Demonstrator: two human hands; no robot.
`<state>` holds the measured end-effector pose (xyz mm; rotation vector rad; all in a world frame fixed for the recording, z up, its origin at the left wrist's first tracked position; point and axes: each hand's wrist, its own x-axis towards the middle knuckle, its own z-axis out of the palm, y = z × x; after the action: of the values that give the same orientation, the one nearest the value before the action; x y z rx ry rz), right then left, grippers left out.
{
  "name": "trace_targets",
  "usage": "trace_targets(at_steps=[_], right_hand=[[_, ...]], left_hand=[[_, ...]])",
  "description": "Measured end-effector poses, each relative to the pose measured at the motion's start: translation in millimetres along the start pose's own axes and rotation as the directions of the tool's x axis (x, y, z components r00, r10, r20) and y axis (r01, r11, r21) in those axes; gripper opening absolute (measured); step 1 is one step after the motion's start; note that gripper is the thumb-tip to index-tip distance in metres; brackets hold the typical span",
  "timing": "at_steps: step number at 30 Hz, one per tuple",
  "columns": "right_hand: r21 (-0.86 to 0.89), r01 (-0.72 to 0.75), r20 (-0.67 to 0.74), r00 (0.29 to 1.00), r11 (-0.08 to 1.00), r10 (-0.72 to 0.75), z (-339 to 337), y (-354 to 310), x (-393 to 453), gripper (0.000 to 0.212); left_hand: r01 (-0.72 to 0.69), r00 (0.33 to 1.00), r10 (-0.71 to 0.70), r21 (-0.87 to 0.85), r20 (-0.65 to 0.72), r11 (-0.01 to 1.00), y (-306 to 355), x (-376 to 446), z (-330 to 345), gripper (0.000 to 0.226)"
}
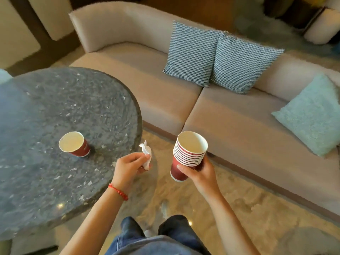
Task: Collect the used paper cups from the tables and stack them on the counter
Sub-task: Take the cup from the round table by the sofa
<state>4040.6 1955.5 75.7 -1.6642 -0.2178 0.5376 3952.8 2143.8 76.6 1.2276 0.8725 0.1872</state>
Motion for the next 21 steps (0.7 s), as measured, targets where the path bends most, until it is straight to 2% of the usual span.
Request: trace_targets(at_steps=[5,11,17,21], right_hand=[[-0.052,0.022,0.257,0.967,0.998,-0.008,8,-18,63,0.067],[-0.074,0.073,0.46,0.888,0.995,-0.03,52,-30,109,0.059],[-0.059,0.142,0.612,0.787,0.988,-0.077,112,-38,124,0.064],[-0.045,0.15,0.671,0.737,0.988,-0.081,154,-42,125,0.074]], left_hand=[[-0.035,0.977,0.01,-0.11,-0.213,0.993,15,5,0,0.017],[-0.093,0.887,-0.017,-0.215,-0.462,0.972,18,-6,-19,0.013],[-0.154,0.77,-0.041,-0.247,-0.637,0.957,20,-19,-58,0.007],[-0.19,0.74,-0.045,-0.272,-0.671,0.943,20,-22,-86,0.005]])
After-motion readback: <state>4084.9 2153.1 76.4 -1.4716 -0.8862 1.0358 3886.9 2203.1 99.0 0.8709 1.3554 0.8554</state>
